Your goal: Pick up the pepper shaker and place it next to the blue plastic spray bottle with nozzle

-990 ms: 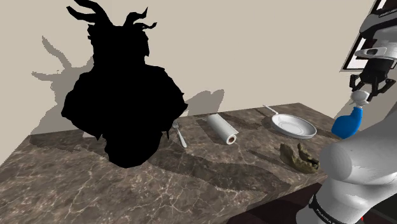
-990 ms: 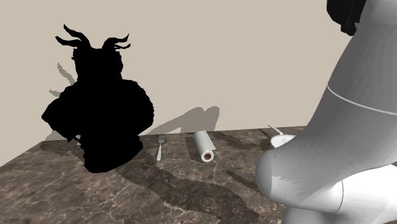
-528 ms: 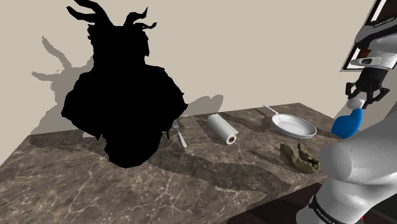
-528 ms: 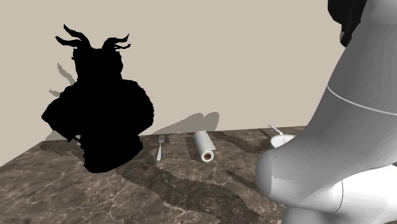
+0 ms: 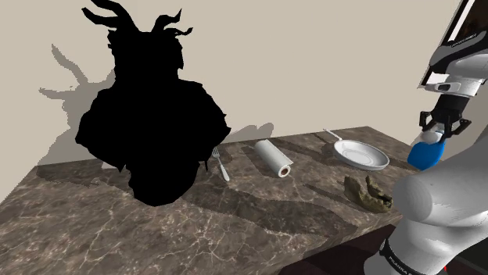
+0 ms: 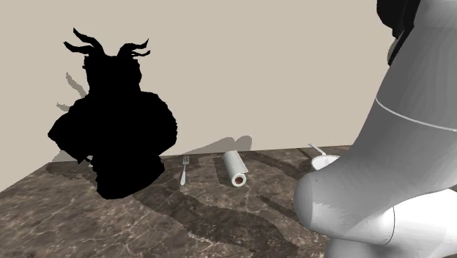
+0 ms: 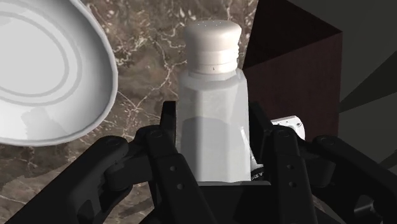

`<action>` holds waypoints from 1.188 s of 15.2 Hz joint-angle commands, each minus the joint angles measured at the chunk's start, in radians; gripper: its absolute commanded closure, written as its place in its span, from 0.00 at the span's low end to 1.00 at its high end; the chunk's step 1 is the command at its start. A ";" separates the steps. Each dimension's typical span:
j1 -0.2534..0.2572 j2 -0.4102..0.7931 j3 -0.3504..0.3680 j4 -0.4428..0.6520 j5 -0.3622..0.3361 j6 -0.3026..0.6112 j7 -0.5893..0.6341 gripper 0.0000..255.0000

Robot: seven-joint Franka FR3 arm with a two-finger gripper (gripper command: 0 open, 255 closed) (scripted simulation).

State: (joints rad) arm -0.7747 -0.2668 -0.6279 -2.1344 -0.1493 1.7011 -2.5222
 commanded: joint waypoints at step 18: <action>0.003 0.107 -0.045 -0.175 0.036 0.268 -0.040 1.00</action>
State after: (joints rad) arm -0.7719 -0.1628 -0.6721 -2.3009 -0.1144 1.9578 -2.5607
